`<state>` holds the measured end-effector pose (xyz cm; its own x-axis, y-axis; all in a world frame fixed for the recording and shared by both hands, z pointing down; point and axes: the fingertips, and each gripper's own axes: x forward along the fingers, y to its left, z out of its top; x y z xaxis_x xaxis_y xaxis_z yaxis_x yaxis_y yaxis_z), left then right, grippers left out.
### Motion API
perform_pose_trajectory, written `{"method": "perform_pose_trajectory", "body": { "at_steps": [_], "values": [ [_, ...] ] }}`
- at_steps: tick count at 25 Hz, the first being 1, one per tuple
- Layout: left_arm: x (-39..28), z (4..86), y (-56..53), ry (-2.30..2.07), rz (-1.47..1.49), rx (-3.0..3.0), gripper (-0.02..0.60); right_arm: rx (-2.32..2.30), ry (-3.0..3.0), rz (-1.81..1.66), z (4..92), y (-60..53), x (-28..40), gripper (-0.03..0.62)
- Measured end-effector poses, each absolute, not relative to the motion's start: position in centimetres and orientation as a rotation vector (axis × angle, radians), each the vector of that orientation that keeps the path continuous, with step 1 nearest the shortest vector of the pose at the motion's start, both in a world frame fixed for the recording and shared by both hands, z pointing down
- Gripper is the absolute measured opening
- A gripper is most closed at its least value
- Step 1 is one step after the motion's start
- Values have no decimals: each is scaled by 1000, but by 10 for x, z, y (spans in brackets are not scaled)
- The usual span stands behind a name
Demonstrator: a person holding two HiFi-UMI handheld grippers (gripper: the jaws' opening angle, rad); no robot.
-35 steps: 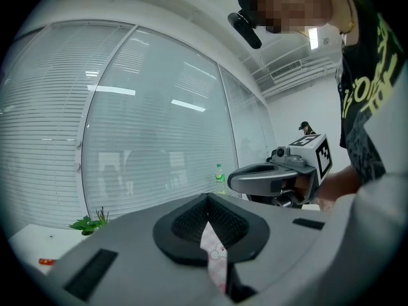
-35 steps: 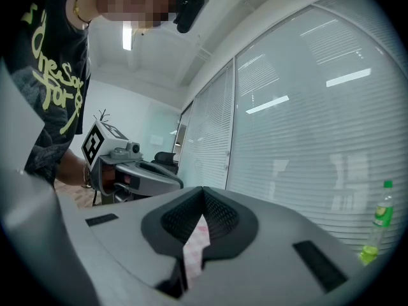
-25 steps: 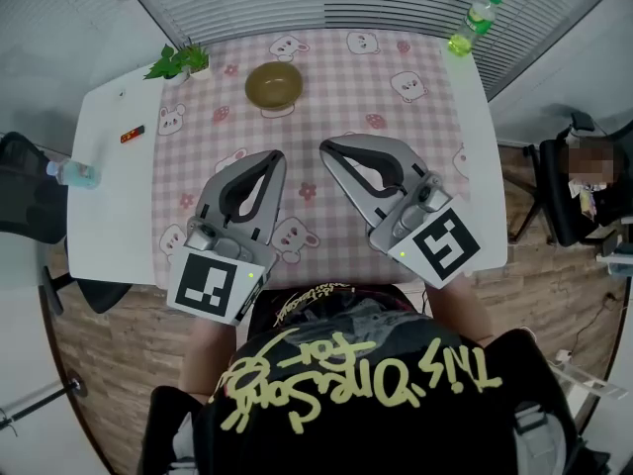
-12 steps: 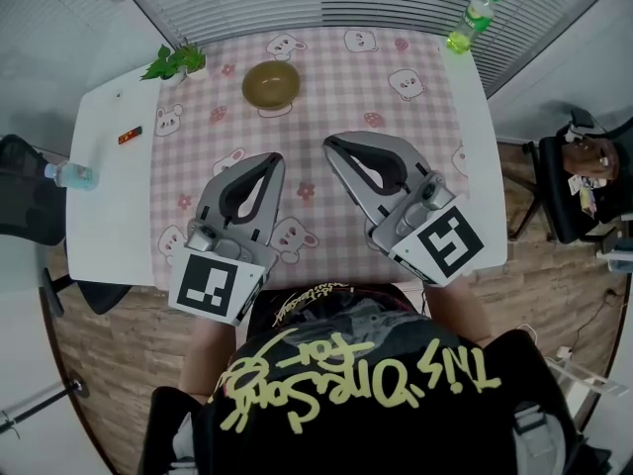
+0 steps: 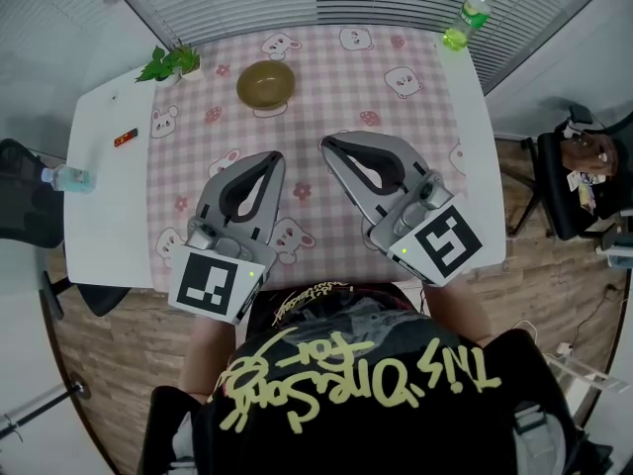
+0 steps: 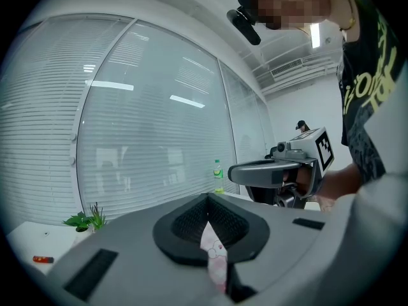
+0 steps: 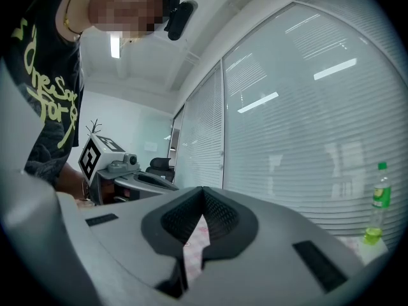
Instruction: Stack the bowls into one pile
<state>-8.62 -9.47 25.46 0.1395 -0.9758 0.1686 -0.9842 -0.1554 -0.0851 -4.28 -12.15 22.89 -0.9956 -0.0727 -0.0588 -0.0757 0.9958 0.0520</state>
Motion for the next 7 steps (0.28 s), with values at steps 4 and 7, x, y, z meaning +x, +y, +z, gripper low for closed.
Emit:
{"method": "perform_pose_trajectory", "body": {
  "at_steps": [4,7],
  "values": [
    [-85,254,-96,-2011,284,2335,-3,-118,3083,81,230,-122,-41,2],
    [-86,253,-97,-2017,276,2340,-3,-121,3078,88,229,-124,-41,3]
  ]
}}
